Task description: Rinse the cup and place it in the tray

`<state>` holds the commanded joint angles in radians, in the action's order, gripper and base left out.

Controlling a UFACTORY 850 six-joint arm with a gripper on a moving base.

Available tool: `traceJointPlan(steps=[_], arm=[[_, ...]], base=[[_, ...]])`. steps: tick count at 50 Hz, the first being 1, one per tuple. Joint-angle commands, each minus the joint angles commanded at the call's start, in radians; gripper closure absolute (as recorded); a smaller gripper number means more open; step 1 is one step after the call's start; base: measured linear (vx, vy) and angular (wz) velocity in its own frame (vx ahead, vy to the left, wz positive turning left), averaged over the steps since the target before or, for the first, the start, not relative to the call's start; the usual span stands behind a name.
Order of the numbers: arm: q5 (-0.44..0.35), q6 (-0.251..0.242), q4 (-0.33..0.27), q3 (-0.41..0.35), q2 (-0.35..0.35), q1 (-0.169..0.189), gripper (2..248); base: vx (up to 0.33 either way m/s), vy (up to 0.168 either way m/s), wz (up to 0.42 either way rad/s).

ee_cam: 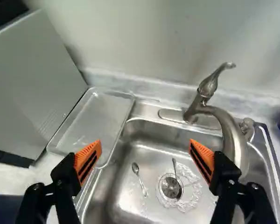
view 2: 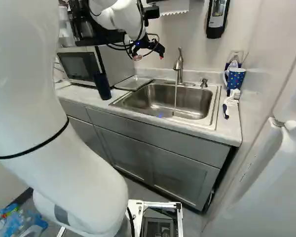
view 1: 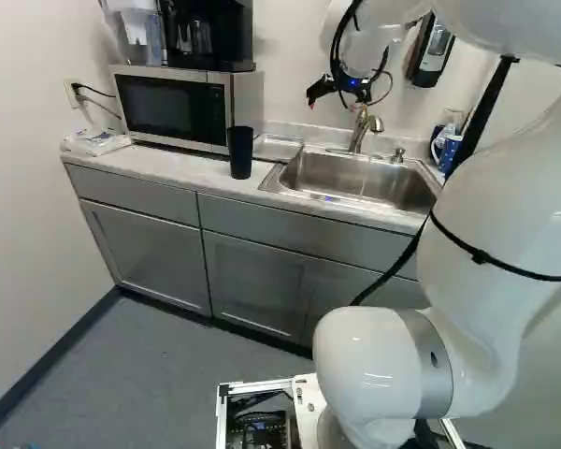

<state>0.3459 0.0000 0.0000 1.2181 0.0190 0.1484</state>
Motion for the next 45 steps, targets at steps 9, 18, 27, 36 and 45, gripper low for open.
traceJointPlan(steps=[9,18,27,36,45], arm=[[0.084,0.000,0.000,-0.046,0.047,0.005,3],[0.172,0.000,0.000,-0.080,0.082,0.018,3],[0.261,0.000,0.000,-0.087,0.090,0.037,3],[0.341,0.000,0.000,-0.087,0.089,0.061,3],[0.348,0.000,0.000,-0.085,0.087,0.087,3]], base=[[0.000,0.000,0.000],[0.000,0.000,0.000],[0.000,0.000,0.000],[0.000,0.000,0.000],[0.000,0.000,0.000]])
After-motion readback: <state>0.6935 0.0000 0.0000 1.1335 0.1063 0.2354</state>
